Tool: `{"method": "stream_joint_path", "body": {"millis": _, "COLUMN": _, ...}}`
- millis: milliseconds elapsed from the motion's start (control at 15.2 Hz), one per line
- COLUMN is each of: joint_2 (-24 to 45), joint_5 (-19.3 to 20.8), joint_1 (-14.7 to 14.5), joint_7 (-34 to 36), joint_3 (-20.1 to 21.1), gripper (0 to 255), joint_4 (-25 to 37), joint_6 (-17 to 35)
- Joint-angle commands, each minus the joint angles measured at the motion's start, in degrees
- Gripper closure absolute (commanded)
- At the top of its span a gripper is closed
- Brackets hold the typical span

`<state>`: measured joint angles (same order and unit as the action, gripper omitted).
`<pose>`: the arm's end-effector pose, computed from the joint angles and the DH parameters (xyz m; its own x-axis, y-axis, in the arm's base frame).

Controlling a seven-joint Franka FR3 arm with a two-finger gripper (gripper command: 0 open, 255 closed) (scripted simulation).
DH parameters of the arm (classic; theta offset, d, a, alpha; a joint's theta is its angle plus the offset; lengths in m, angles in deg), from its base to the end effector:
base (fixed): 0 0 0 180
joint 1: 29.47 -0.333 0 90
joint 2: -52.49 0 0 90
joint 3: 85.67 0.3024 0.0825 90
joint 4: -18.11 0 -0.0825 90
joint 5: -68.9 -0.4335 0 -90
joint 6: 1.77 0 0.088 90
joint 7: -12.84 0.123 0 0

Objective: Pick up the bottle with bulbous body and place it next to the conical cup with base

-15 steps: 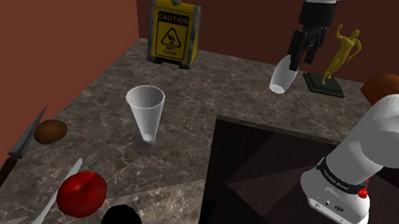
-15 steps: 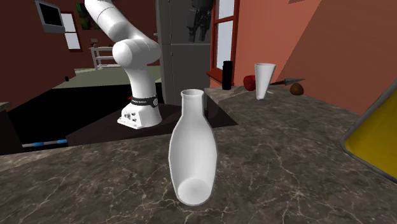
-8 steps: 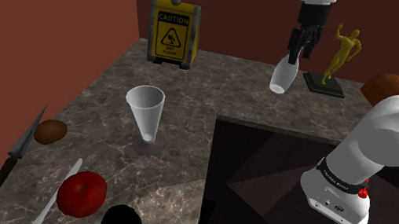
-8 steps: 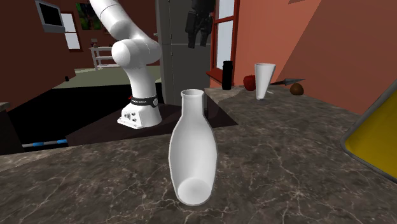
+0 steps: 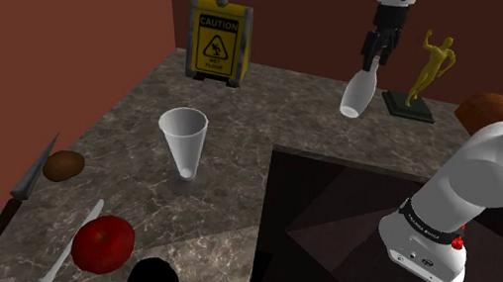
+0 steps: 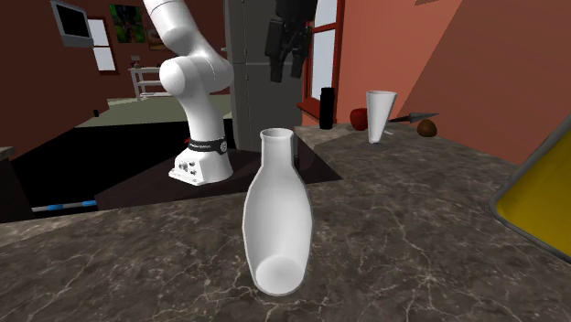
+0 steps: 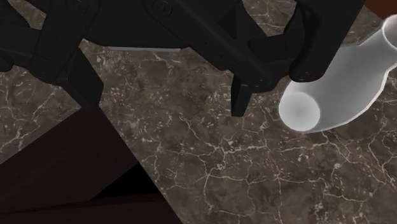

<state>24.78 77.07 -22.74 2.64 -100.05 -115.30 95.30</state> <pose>0.4070 -0.1767 0.4590 0.9793 -0.1215 -0.1621 -0.1244 -0.9922 -0.0078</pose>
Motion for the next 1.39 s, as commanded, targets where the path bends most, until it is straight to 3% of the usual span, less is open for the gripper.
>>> {"method": "stream_joint_path", "body": {"millis": 0, "joint_2": 2.77, "joint_5": 0.65, "joint_1": 0.63, "joint_7": -2.09, "joint_3": -1.86, "gripper": 0, "joint_4": 1.77, "joint_6": 1.55}}
{"method": "stream_joint_path", "body": {"millis": 528, "joint_2": 16.52, "joint_5": -0.16, "joint_1": 2.68, "joint_7": -11.30, "joint_3": -9.13, "gripper": 0, "joint_4": 12.14, "joint_6": 6.80}}
{"method": "stream_joint_path", "body": {"millis": 1056, "joint_2": 32.76, "joint_5": -6.48, "joint_1": 6.24, "joint_7": -21.65, "joint_3": -14.41, "gripper": 0, "joint_4": 26.74, "joint_6": 9.01}}
{"method": "stream_joint_path", "body": {"millis": 1320, "joint_2": 33.72, "joint_5": -6.93, "joint_1": 6.64, "joint_7": -22.14, "joint_3": -14.45, "gripper": 0, "joint_4": 25.39, "joint_6": 11.28}}
